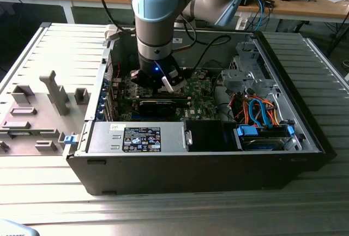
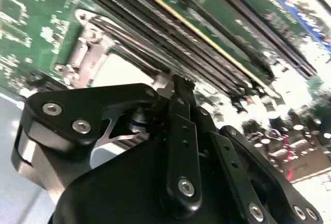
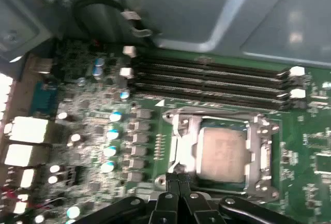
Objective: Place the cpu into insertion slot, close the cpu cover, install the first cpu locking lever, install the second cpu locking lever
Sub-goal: 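Install the second cpu locking lever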
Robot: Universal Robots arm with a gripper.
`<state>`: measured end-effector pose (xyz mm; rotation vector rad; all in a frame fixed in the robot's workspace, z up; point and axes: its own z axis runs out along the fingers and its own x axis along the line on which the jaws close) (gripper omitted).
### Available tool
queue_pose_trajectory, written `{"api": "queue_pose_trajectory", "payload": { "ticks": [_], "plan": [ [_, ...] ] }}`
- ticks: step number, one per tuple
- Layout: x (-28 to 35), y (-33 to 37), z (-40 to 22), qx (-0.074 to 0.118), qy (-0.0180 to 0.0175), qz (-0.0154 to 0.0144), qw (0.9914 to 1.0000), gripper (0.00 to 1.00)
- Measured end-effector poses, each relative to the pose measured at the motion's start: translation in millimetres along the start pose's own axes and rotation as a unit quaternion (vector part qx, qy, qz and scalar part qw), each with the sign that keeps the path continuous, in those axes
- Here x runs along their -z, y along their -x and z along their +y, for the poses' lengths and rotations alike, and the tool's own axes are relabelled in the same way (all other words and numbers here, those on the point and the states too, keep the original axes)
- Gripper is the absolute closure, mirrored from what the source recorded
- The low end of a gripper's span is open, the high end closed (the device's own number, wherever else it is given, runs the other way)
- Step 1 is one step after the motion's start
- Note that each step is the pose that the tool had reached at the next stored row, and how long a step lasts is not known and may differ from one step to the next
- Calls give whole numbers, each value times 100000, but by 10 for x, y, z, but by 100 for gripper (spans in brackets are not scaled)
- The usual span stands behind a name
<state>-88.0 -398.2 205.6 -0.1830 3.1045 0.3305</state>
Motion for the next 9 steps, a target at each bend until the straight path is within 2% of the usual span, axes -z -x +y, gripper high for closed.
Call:
{"api": "queue_pose_trajectory", "payload": {
  "ticks": [1,6,9],
  "plan": [
    [-8,56,29,-13,-12,95,100000,89],
    [-22,171,107,-42,-121,198,100000,89],
    [-32,252,145,-60,-440,336,99998,89]
  ]
}}
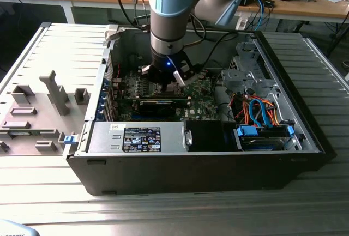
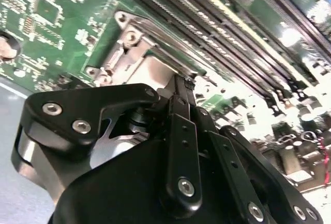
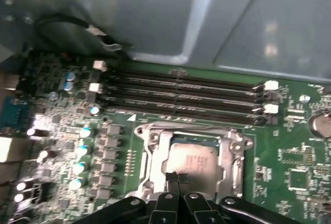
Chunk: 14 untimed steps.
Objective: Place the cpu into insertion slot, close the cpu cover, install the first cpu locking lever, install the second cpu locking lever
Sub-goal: 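Install the second cpu locking lever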
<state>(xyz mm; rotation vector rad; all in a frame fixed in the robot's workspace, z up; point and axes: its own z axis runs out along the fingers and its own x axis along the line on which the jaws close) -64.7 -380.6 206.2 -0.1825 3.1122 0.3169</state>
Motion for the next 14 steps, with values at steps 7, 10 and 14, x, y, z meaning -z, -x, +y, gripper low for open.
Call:
{"api": "queue_pose_trajectory", "payload": {
  "ticks": [7,10,14],
  "plan": [
    [-2,121,155,-55,-3530,623,99936,89],
    [62,127,212,-82,-6164,927,99805,89],
    [159,132,257,-82,-7375,1073,99722,89]
  ]
}}
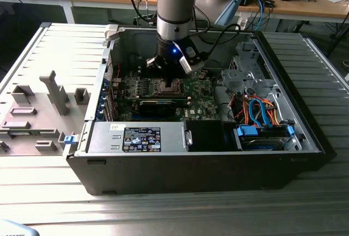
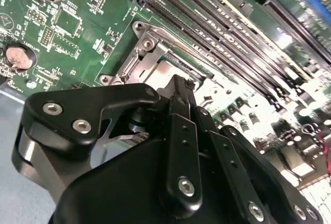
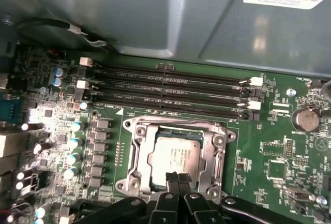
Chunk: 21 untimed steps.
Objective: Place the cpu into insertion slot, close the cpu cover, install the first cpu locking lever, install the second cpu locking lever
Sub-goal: 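Install the second cpu locking lever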
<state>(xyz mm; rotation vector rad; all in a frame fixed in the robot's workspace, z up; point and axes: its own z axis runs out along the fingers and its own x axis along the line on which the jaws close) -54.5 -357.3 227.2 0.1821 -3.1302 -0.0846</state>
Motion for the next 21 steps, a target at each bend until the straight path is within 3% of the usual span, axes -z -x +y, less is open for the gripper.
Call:
{"api": "queue_pose_trajectory", "payload": {
  "ticks": [2,7,21],
  "plan": [
    [63,0,5,2,-176,18,100000,89],
    [127,0,8,-4,-226,25,100000,89],
    [180,0,11,-7,-226,23,100000,89]
  ]
}}
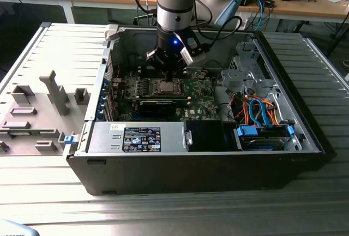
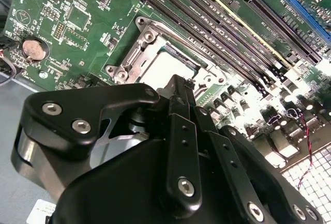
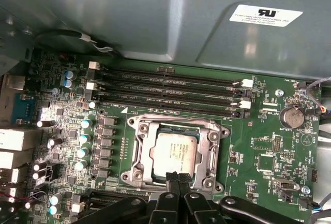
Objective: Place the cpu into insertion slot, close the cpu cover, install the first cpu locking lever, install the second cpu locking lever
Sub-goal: 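Install the second cpu locking lever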
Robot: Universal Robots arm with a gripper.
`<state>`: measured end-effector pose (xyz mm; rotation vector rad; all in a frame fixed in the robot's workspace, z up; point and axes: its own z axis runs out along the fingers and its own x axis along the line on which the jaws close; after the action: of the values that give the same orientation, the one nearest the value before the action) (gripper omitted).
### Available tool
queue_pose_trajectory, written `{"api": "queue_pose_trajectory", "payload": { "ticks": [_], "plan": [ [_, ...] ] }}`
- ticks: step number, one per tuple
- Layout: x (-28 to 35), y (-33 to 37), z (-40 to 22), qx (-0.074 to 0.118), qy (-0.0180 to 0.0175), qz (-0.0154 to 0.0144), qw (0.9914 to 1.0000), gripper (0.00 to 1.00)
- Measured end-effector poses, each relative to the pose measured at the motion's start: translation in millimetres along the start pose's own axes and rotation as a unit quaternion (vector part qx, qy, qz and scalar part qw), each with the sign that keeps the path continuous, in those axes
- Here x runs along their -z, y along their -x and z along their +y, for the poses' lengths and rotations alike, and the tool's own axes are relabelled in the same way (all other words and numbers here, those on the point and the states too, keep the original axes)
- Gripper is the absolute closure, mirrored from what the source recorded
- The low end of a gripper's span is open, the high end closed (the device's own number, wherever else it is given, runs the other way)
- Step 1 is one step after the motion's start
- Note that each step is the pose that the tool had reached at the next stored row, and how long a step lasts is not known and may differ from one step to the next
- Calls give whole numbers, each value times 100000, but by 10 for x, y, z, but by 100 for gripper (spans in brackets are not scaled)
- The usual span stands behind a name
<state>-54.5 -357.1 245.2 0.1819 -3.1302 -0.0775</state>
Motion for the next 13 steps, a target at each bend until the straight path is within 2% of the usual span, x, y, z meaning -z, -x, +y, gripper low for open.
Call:
{"api": "queue_pose_trajectory", "payload": {
  "ticks": [6,13],
  "plan": [
    [55,0,3,2,-10,2,100000,89],
    [59,0,3,1,-6,-2,100000,89]
  ]
}}
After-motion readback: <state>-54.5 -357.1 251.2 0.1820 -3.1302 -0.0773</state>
